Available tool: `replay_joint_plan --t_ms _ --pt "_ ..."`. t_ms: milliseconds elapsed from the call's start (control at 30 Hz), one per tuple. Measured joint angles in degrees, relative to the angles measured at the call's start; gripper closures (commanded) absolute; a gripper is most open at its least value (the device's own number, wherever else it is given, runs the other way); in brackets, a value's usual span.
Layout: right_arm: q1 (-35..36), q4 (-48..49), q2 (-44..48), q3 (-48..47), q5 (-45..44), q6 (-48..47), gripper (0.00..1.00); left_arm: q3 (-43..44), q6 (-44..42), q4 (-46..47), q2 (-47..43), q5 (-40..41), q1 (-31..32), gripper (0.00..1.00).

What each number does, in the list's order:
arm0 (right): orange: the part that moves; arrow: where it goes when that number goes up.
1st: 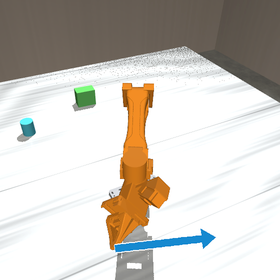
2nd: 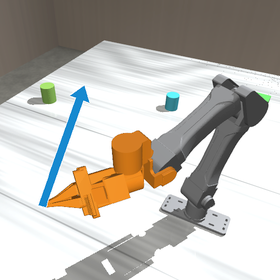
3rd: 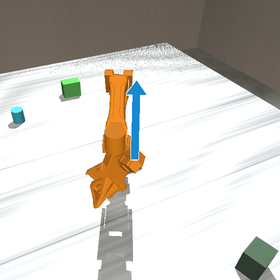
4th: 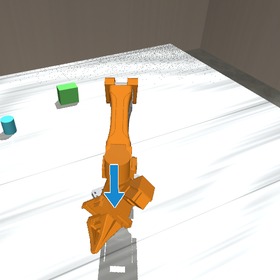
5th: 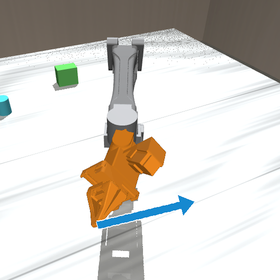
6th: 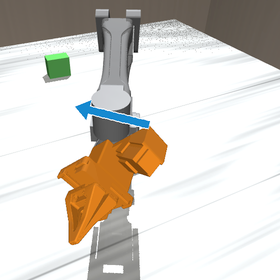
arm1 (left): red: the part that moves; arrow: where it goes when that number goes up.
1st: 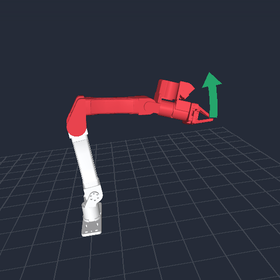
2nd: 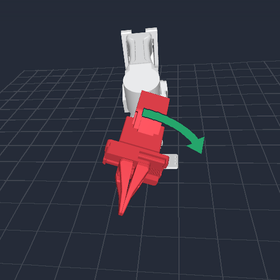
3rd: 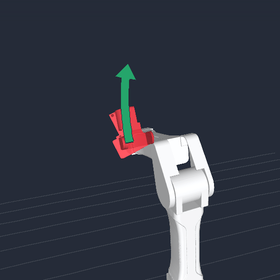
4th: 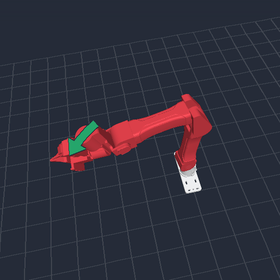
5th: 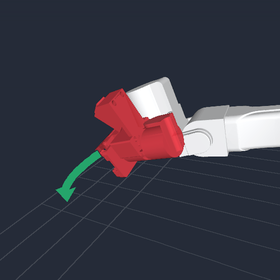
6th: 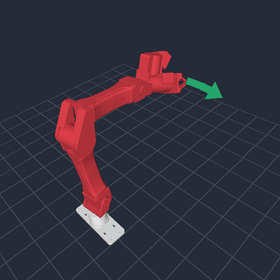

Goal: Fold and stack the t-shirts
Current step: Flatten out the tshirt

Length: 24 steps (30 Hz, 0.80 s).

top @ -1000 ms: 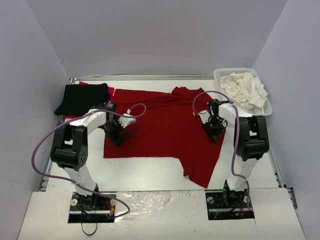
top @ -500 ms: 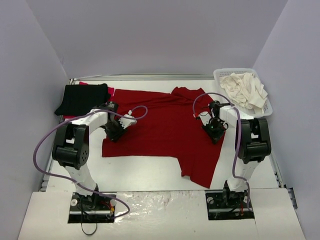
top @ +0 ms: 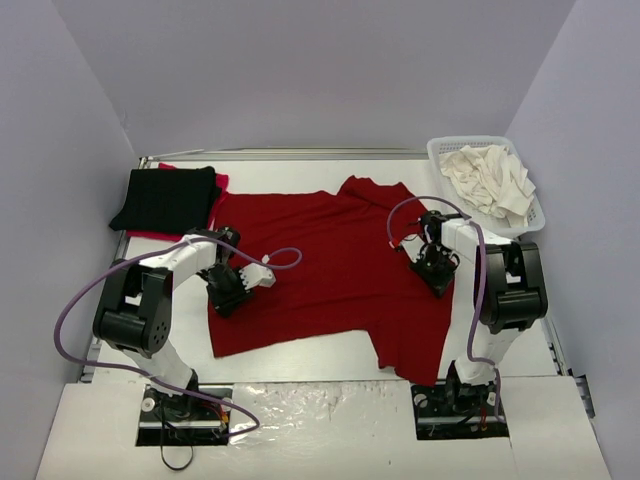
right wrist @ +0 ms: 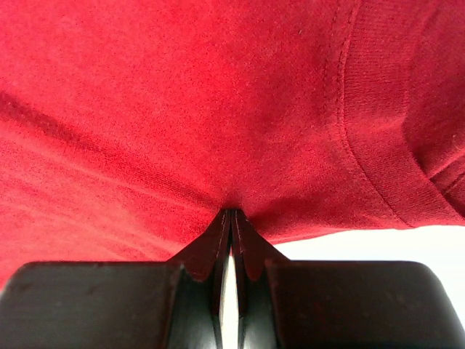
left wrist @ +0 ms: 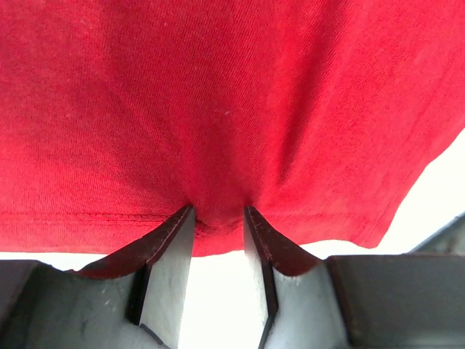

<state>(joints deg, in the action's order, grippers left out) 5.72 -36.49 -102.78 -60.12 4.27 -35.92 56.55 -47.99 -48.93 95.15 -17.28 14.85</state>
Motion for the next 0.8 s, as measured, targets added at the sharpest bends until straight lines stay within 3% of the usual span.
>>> replay_joint_plan --t_ms 300,433,467,500,567,700,800 --pt "0.7 -7.8 0.3 1.7 -0.3 -1.8 1.00 -0.9 -2.1 -10.0 0.7 -3.6 1.0 0.68" --pt "0.7 -13.9 0.4 -1.4 1.3 -3.0 0.94 3.2 -3.0 -17.2 0.3 -5.6 1.0 0.55" --pt "0.7 -15.6 0.4 -3.6 1.9 -3.3 0.91 5.3 -3.0 -18.4 0.0 -5.8 1.0 0.52" --pt "0.7 -17.3 0.4 -6.6 2.7 -3.4 0.80 8.7 -3.0 -20.2 -0.5 -6.0 1.0 0.50" --pt "0.7 -18.8 0.6 -13.8 4.4 -3.8 0.75 16.1 -3.0 -21.8 -2.0 -6.5 1.0 0.44" --pt "0.7 -20.3 0.7 -28.9 7.5 -3.6 0.70 30.3 -2.1 -23.1 -5.2 -7.3 0.6 0.41" --pt "0.7 -17.9 0.0 -38.7 9.5 -1.5 0.68 34.7 2.1 -19.4 -8.5 -8.7 -1.5 0.37"
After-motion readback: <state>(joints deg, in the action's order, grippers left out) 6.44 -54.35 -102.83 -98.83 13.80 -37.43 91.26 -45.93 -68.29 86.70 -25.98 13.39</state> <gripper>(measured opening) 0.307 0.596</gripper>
